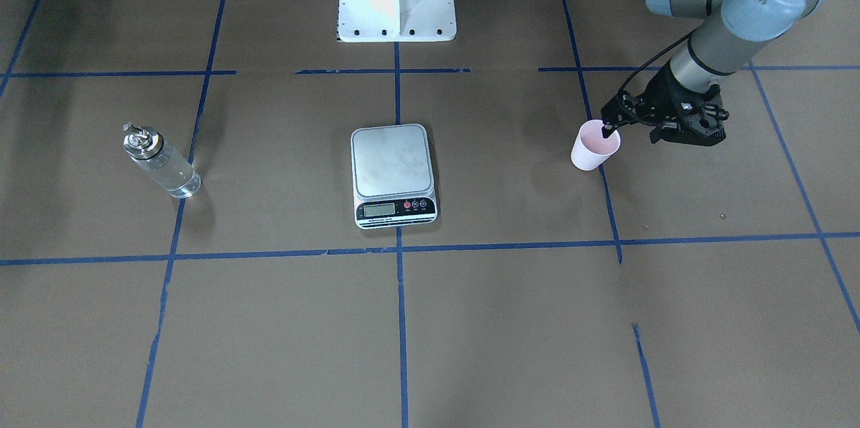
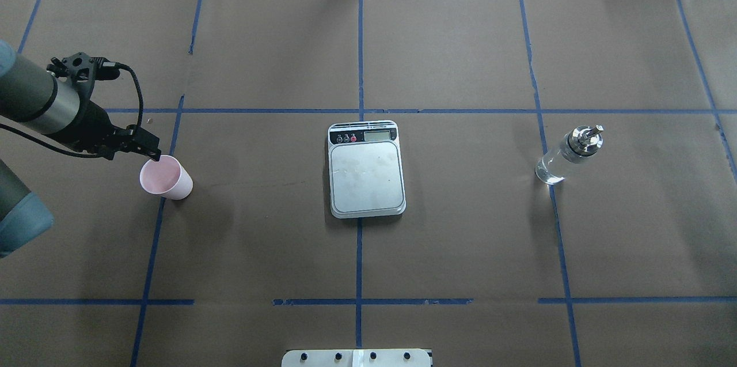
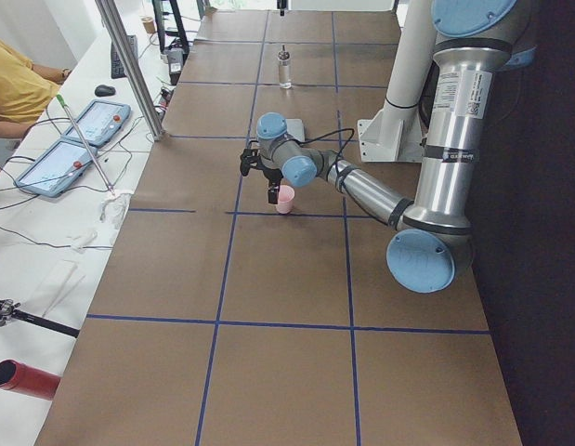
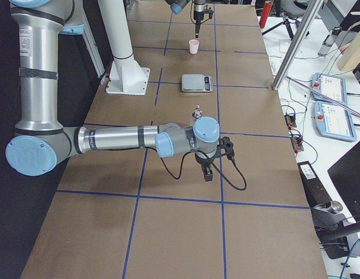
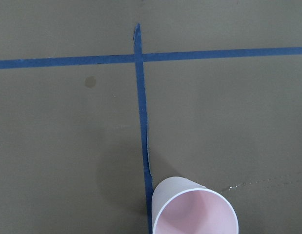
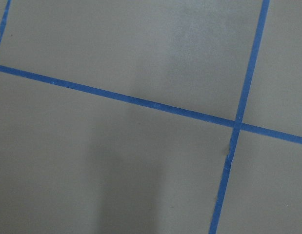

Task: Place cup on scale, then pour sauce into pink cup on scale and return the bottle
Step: 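Lower the left gripper onto the pink cup and close around its rim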

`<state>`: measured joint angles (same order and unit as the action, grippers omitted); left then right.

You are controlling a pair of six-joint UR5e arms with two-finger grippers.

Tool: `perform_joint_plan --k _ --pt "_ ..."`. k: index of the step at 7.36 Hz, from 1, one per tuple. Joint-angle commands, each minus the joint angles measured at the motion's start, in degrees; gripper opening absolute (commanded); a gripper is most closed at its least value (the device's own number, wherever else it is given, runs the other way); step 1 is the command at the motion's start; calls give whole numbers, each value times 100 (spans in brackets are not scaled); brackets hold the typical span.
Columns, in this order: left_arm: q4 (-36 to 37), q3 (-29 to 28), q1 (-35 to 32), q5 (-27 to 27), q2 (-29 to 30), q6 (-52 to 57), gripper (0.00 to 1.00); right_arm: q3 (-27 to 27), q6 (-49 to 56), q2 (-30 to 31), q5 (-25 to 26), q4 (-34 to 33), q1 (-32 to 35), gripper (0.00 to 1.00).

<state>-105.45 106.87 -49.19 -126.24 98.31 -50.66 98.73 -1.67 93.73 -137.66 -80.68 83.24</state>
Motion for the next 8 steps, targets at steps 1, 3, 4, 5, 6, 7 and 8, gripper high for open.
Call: perform_joint_plan --k 1,3,4,5,6,7,8 --pt "15 -175 67 30 65 -14 94 -3 0 5 -7 9 0 100" --pt "15 -228 84 30 4 -6 90 6 0 5 2 9 0 100" --pt "24 -263 111 30 4 -6 89 6 0 -4 2 9 0 100" --pt "24 -289 207 30 4 -6 87 6 0 -4 2 9 0 100" --pt "24 -298 234 30 4 -6 86 6 0 -4 2 9 0 100" --pt "33 -333 304 30 4 21 81 14 0 -4 2 9 0 100" --pt "33 -351 322 30 21 21 48 14 0 -4 -7 9 0 100"
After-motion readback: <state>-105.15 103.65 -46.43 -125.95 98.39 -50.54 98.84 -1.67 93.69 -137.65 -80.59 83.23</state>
